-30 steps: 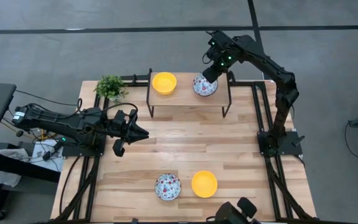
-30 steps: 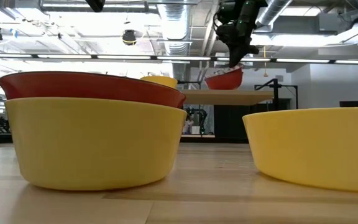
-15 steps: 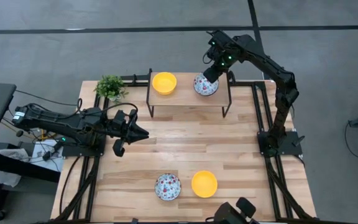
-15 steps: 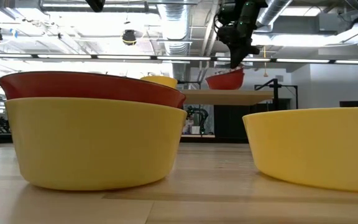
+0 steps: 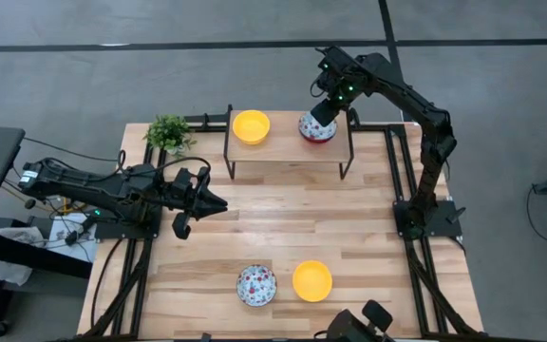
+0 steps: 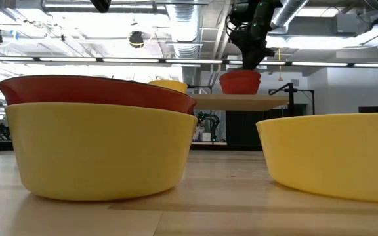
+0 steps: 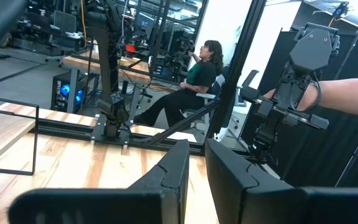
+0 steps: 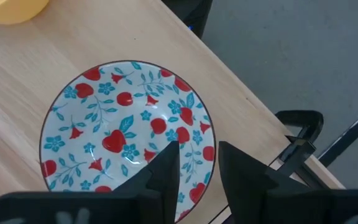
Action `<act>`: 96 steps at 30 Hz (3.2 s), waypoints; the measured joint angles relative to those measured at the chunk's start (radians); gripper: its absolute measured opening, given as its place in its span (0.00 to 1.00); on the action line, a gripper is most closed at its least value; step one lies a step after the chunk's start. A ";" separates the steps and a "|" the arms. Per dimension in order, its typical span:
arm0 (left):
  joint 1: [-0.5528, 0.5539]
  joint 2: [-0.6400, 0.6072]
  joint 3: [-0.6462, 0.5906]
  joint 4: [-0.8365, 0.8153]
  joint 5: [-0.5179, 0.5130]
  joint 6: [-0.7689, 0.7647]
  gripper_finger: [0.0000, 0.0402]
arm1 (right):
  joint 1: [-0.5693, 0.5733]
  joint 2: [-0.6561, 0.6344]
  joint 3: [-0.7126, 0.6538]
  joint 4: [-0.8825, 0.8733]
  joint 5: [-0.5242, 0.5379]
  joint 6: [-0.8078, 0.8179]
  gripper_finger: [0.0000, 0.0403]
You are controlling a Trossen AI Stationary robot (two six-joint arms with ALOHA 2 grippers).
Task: Pick & Place Mini bowls
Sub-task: Stack the white bowl on top of the white bowls on the shelf
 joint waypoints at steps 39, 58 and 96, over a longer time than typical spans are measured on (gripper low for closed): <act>-0.089 0.105 0.170 -0.511 -0.180 0.007 0.13 | 0.770 -0.322 0.000 0.033 0.235 0.276 0.22; -0.133 0.504 0.259 -0.612 -0.106 -0.235 0.13 | 1.233 -0.287 -0.316 0.067 0.519 0.794 0.22; -0.309 0.716 0.228 -0.366 -0.060 -0.391 0.31 | 1.334 -0.287 -0.641 0.512 0.613 1.057 0.22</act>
